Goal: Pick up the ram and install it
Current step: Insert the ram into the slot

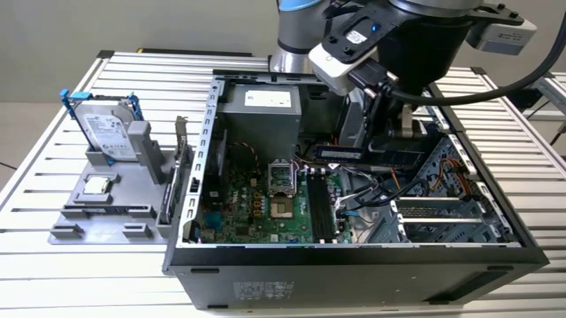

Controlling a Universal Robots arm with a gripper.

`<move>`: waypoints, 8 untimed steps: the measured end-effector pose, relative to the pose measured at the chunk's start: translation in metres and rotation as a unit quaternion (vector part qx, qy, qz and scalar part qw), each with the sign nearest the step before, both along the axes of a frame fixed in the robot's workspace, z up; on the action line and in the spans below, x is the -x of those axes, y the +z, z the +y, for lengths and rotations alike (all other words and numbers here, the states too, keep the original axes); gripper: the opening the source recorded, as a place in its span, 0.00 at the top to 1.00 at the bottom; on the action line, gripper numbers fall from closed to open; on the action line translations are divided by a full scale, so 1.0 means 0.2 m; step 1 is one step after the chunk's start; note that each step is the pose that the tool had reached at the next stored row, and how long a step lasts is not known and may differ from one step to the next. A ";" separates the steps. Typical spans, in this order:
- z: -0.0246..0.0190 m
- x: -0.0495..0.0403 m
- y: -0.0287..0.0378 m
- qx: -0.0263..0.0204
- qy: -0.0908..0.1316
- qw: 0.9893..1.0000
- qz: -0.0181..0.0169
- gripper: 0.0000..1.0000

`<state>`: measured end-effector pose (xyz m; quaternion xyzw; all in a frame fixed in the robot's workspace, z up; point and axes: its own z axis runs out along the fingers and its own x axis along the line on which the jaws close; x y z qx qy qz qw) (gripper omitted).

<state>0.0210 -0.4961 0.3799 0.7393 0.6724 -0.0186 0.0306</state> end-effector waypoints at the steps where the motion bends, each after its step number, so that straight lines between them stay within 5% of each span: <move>1: 0.000 0.000 0.000 0.000 -0.002 1.000 0.000 1.00; 8: 0.000 0.000 0.000 0.000 -0.019 1.000 0.000 1.00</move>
